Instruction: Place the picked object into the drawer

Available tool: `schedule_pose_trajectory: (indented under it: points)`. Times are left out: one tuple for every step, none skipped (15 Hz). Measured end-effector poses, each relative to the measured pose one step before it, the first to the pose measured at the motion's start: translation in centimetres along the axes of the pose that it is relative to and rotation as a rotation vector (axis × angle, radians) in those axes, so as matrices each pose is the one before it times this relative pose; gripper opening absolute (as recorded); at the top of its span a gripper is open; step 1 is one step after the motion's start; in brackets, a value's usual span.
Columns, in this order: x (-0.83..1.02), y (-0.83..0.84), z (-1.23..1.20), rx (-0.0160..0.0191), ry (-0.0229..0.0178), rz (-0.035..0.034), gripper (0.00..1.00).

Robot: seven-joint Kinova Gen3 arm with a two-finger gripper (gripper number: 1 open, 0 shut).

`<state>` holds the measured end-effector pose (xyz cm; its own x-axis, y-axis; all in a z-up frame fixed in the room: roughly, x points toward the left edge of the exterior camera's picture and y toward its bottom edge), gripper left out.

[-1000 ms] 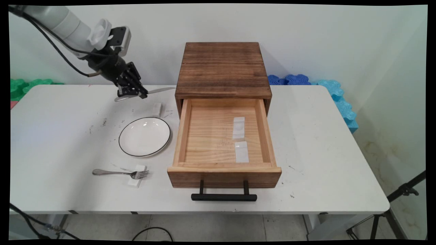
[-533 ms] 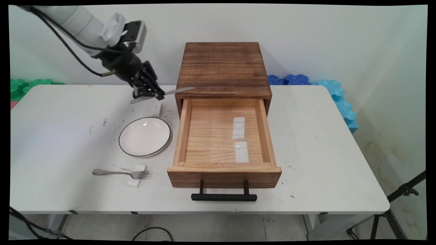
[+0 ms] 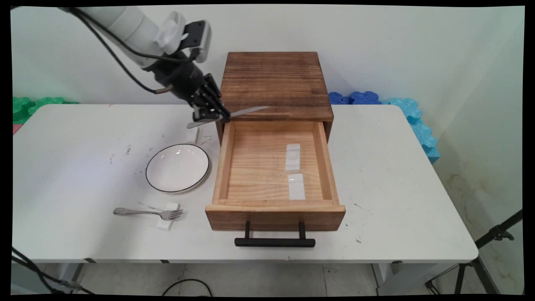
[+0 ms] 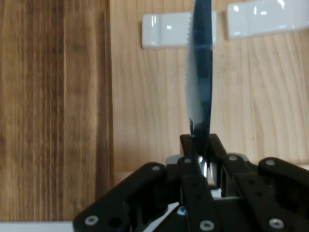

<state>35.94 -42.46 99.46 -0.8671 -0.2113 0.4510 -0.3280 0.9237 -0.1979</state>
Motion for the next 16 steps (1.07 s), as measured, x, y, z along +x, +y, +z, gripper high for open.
schedule_pose_trajectory:
  points:
    - [0.699, -0.007, 0.403, 0.00092, 0.00333, 0.00129, 0.00]
    - [0.586, -0.021, 0.393, 0.00089, 0.00223, 0.00160, 0.00]
    - [0.650, -0.037, 0.471, 0.00141, 0.00207, 0.00174, 0.00]
    - [0.619, -0.052, 0.493, 0.00137, 0.00176, 0.00163, 0.00]
    - [0.472, -0.048, 0.415, 0.00157, 0.00105, 0.00102, 0.00]
    - [0.549, -0.046, 0.528, 0.00104, 0.00120, 0.00157, 0.00]
    - [0.524, -0.031, 0.543, 0.00036, 0.00092, 0.00201, 0.00]
    - [0.411, -0.020, 0.476, 0.00027, 0.00063, 0.00145, 0.00]
    - [0.467, -0.027, 0.574, 0.00049, 0.00059, 0.00206, 0.00]
    - [0.360, -0.018, 0.547, -0.00018, 0.00008, 0.00186, 0.00]
    - [0.292, -0.003, 0.524, -0.00042, 0.00039, 0.00236, 0.00]
    - [0.319, 0.002, 0.622, -0.00094, 0.00073, 0.00355, 0.00]
    - [0.301, 0.012, 0.630, -0.00183, 0.00073, 0.00360, 0.00]
    - [0.201, 0.011, 0.521, -0.00117, 0.00050, 0.00215, 0.00]
    - [0.110, 0.008, 0.359, -0.00108, -0.00020, 0.00129, 0.00]
    - [0.122, 0.008, 0.553, -0.00169, -0.00056, 0.00112, 0.00]
